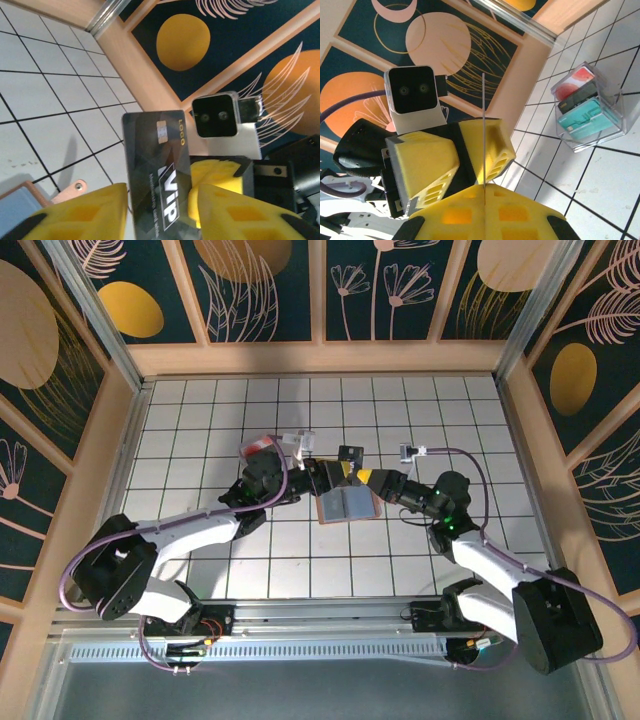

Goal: Take the credit cards out of the card holder

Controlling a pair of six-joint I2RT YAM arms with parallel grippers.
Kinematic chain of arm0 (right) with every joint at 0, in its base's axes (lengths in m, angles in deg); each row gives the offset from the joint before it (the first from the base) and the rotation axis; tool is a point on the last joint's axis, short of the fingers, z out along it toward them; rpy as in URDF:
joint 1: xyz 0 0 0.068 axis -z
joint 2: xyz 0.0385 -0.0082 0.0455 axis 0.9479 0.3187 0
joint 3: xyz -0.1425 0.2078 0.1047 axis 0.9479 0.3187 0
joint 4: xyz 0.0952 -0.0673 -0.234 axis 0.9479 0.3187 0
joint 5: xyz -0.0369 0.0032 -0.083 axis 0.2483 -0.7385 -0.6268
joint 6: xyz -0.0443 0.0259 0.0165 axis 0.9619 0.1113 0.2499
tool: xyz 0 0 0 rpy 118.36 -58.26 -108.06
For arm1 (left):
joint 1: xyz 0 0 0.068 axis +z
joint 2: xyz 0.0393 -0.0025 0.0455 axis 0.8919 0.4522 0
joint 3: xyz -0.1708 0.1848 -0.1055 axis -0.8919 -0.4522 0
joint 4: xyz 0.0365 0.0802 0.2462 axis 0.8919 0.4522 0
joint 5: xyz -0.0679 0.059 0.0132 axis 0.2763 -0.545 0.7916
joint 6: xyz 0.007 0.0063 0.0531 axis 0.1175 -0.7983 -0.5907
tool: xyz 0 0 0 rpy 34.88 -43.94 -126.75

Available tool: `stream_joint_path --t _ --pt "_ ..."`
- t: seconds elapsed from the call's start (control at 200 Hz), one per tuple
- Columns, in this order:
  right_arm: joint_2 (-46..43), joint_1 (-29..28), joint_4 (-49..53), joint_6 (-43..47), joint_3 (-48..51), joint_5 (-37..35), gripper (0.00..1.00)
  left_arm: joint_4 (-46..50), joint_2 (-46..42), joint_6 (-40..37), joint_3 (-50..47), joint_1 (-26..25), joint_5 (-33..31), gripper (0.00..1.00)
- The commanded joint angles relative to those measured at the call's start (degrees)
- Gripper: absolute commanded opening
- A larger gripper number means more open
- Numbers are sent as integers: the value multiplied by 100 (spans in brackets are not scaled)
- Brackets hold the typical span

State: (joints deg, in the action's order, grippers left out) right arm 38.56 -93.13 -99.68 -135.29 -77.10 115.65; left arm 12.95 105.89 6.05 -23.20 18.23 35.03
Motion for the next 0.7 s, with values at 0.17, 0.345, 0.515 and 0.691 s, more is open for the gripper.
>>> stream_joint_path --t 0.17,0.345,0.515,0.691 --pt "246 23 -863 -248 81 301 0 -314 -4 -95 -32 77 199 3" --pt "121 18 100 225 -37 55 11 861 -220 -1080 234 135 -164 0" --pt "-358 7 2589 1364 -475 -942 31 2429 -556 -2759 619 275 -1068 0" --pt "-804 -6 3935 1898 -775 -1808 41 3810 -488 -4590 1148 606 -1707 0"
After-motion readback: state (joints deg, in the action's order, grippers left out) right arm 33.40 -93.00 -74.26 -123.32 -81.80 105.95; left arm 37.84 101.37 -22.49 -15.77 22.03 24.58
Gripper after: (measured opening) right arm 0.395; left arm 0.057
